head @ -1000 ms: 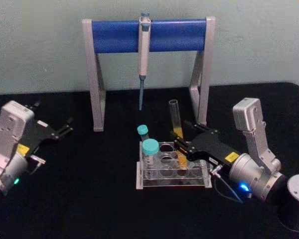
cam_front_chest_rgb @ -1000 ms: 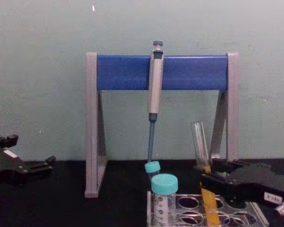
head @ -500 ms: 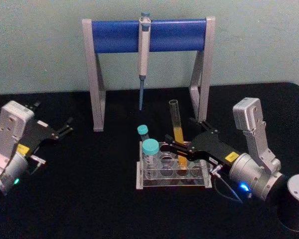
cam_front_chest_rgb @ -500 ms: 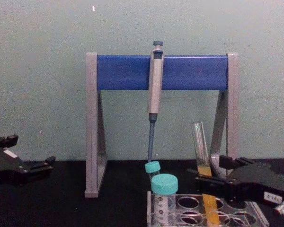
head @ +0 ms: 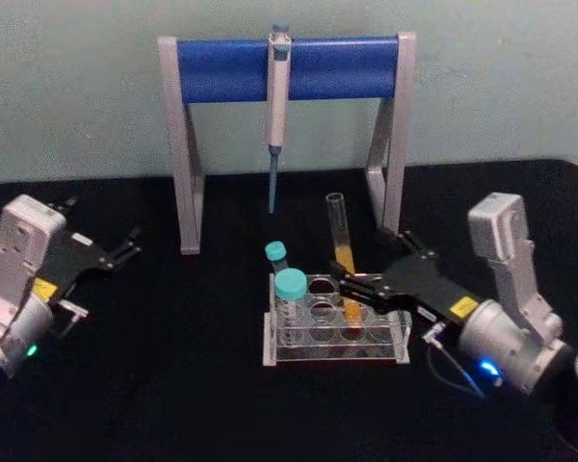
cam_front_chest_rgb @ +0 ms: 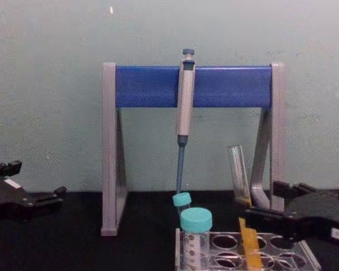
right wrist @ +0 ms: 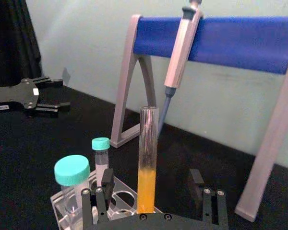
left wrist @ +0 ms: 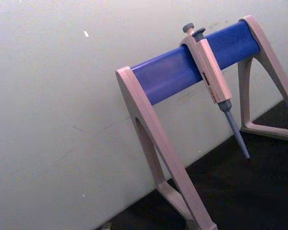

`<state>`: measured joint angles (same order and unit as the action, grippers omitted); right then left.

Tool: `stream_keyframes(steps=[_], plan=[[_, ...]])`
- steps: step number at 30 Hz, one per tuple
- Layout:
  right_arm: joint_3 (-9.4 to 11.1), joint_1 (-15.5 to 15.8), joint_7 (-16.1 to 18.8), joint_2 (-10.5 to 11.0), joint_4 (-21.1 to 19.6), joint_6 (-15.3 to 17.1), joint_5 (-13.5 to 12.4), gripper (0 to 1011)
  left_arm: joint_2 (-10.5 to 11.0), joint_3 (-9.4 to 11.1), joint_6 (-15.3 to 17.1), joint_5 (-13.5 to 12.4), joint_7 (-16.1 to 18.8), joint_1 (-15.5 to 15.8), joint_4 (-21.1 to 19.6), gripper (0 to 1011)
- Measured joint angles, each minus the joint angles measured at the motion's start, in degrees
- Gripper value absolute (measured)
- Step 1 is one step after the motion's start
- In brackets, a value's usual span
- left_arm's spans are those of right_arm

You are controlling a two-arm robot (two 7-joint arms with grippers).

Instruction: Pick up the test tube from the test tube rack, shake it, then place it back into the test tube rack.

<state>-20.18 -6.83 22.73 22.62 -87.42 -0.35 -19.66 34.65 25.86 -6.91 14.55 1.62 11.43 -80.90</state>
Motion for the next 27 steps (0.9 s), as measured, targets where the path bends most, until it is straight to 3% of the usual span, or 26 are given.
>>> stream_keyframes(steps=[6, 11, 15, 19, 27], plan=[[1.8, 3.5, 0.5, 2.6, -3.6, -1.8, -0.1, 1000, 0.0, 0.0, 0.0, 0.0, 0.0, 0.0, 0.0, 1001], [4.9, 7.7, -2.1, 3.7, -6.4, -3.3, 0.1, 1000, 0.0, 0.0, 0.0, 0.0, 0.0, 0.0, 0.0, 1001], [7.8, 10.2, -6.5, 2.4, -6.8, -3.9, 1.2, 1000, 0.0, 0.0, 0.0, 0.0, 0.0, 0.0, 0.0, 1001], [9.4, 11.0, -9.7, 0.9, -6.0, -4.0, 2.8, 1000, 0.0, 0.0, 0.0, 0.0, 0.0, 0.0, 0.0, 1001], [10.4, 10.4, -12.7, -1.9, -2.1, -2.7, 5.0, 1000, 0.0, 0.0, 0.0, 0.0, 0.0, 0.0, 0.0, 1001]])
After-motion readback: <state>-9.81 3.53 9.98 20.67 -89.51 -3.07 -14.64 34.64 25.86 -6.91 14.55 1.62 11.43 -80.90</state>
